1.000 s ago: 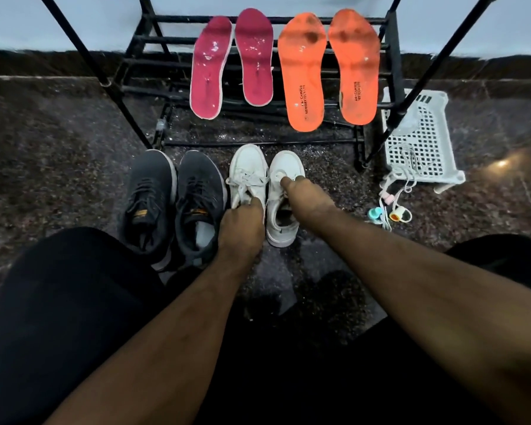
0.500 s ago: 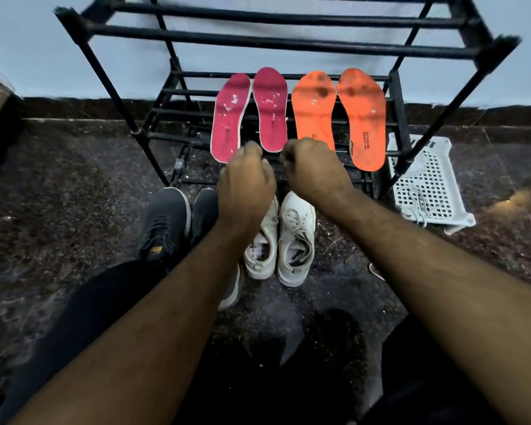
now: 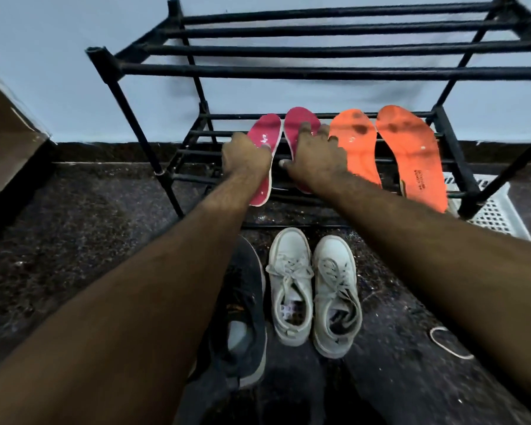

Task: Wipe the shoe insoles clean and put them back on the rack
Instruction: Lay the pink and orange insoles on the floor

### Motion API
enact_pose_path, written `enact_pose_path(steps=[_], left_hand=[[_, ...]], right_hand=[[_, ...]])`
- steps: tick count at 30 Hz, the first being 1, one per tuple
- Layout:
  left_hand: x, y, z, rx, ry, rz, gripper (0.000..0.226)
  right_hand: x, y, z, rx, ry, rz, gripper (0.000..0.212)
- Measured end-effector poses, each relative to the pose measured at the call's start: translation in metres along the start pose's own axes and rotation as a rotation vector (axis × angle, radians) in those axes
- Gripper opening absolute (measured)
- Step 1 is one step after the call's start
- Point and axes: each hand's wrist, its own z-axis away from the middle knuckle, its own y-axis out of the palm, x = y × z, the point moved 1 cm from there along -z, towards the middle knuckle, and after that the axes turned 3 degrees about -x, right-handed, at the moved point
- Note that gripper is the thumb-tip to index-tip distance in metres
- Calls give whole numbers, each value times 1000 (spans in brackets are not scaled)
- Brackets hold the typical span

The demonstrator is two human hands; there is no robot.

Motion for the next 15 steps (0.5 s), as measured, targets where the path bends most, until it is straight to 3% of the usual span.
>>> enact_pose_path(steps=[6,9,15], left_hand=[[24,14,-18,7,-152,180,21],[29,12,-21,76,-242,403,20],[28,8,-8,259,-242,572,30]], right_hand=[[-4,9,-4,4,-13,-47,86],[-7,10,-7,-17,29,-124,83],[-14,-2,-4,-55,127,-312,85]])
